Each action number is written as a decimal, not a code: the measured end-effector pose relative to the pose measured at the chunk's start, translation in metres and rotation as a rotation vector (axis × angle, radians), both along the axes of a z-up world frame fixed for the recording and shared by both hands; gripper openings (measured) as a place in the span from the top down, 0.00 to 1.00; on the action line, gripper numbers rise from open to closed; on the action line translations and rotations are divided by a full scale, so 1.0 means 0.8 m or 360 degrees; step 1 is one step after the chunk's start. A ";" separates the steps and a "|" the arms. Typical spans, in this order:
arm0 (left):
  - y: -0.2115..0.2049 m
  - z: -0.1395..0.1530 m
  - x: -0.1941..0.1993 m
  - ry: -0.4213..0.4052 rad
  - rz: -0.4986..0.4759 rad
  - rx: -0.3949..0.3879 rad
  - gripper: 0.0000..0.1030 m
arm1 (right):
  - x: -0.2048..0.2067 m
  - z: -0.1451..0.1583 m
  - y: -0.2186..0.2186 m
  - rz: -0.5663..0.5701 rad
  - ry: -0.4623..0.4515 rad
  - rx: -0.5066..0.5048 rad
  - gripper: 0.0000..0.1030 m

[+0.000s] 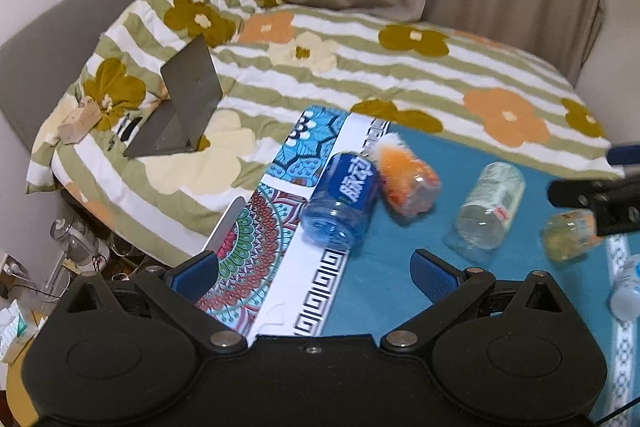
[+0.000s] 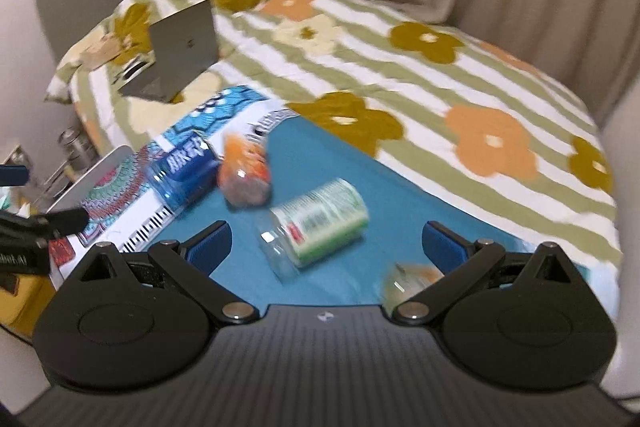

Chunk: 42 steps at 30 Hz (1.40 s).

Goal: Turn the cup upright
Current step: 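Move the right gripper to the lying orange-labelled bottle and close on it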

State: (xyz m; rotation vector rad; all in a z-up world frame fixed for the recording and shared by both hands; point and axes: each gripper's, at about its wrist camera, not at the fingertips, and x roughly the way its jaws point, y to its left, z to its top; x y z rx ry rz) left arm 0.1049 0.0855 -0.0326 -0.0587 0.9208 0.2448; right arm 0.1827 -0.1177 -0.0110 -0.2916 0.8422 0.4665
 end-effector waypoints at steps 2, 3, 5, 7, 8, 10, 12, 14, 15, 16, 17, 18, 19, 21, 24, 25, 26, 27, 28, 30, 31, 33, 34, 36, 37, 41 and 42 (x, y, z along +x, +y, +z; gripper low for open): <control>0.010 -0.012 0.015 0.0043 -0.0017 -0.0011 0.00 | 0.026 -0.014 0.027 0.0064 0.0040 -0.0036 0.00; 0.015 -0.016 0.020 0.0057 -0.0027 -0.0015 0.00 | 0.036 -0.021 0.038 0.0091 0.0060 -0.0049 0.00; 0.023 -0.028 0.033 0.0092 -0.0053 -0.0018 0.00 | 0.062 -0.037 0.061 0.0137 0.0128 -0.0070 0.00; 0.029 -0.041 0.045 0.0128 -0.0073 -0.0029 0.00 | 0.085 -0.052 0.080 0.0164 0.0199 -0.0072 0.00; 0.032 -0.047 0.050 0.0147 -0.0082 -0.0044 0.00 | 0.094 -0.059 0.089 0.0179 0.0224 -0.0080 0.00; 0.036 -0.058 0.057 0.0183 -0.0104 -0.0077 0.00 | 0.108 -0.072 0.105 0.0210 0.0264 -0.0100 0.00; 0.038 -0.067 0.066 0.0209 -0.0135 -0.0087 0.00 | 0.120 -0.084 0.119 0.0238 0.0299 -0.0113 0.00; 0.038 -0.075 0.071 0.0227 -0.0164 -0.0078 0.00 | 0.130 -0.095 0.132 0.0256 0.0340 -0.0113 0.00; 0.039 -0.077 0.074 0.0234 -0.0177 -0.0075 0.00 | 0.135 -0.100 0.138 0.0261 0.0361 -0.0110 0.00; 0.041 -0.080 0.077 0.0244 -0.0188 -0.0075 0.00 | 0.140 -0.105 0.143 0.0266 0.0384 -0.0108 0.00; 0.042 -0.083 0.080 0.0253 -0.0196 -0.0080 0.00 | 0.144 -0.110 0.148 0.0271 0.0403 -0.0109 0.00; 0.043 -0.085 0.083 0.0262 -0.0202 -0.0090 0.00 | 0.148 -0.115 0.152 0.0277 0.0417 -0.0113 0.00; 0.045 -0.088 0.086 0.0270 -0.0209 -0.0100 0.00 | 0.150 -0.119 0.156 0.0282 0.0428 -0.0119 0.00; 0.046 -0.092 0.090 0.0279 -0.0217 -0.0108 0.00 | 0.154 -0.127 0.163 0.0292 0.0458 -0.0132 0.00; 0.047 -0.097 0.093 0.0292 -0.0227 -0.0115 0.00 | 0.160 -0.139 0.168 0.0294 0.0502 -0.0134 0.00; 0.047 -0.099 0.094 0.0296 -0.0231 -0.0120 0.00 | 0.162 -0.143 0.168 0.0292 0.0514 -0.0134 0.03; 0.047 -0.101 0.095 0.0302 -0.0236 -0.0126 0.00 | 0.163 -0.147 0.169 0.0291 0.0528 -0.0135 0.07; 0.046 -0.103 0.095 0.0307 -0.0240 -0.0129 0.00 | 0.164 -0.150 0.169 0.0290 0.0541 -0.0132 0.09; 0.046 -0.104 0.096 0.0311 -0.0244 -0.0131 0.00 | 0.166 -0.152 0.169 0.0287 0.0557 -0.0125 0.13; 0.045 -0.106 0.097 0.0317 -0.0252 -0.0134 0.00 | 0.167 -0.156 0.168 0.0284 0.0585 -0.0107 0.18; 0.045 -0.107 0.097 0.0318 -0.0255 -0.0135 0.00 | 0.168 -0.158 0.167 0.0282 0.0597 -0.0093 0.20; 0.045 -0.108 0.097 0.0320 -0.0259 -0.0136 0.00 | 0.167 -0.159 0.168 0.0281 0.0613 -0.0081 0.26; 0.044 -0.108 0.097 0.0320 -0.0259 -0.0137 0.00 | 0.167 -0.160 0.167 0.0282 0.0612 -0.0079 0.26; 0.044 -0.107 0.097 0.0319 -0.0258 -0.0138 0.00 | 0.166 -0.159 0.168 0.0277 0.0604 -0.0080 0.26; 0.044 -0.107 0.097 0.0318 -0.0259 -0.0139 0.00 | 0.166 -0.158 0.167 0.0273 0.0600 -0.0079 0.26; 0.044 -0.105 0.094 0.0313 -0.0252 -0.0133 0.00 | 0.165 -0.156 0.164 0.0252 0.0593 -0.0063 0.26; 0.045 -0.104 0.094 0.0311 -0.0250 -0.0130 0.00 | 0.165 -0.154 0.164 0.0248 0.0591 -0.0059 0.26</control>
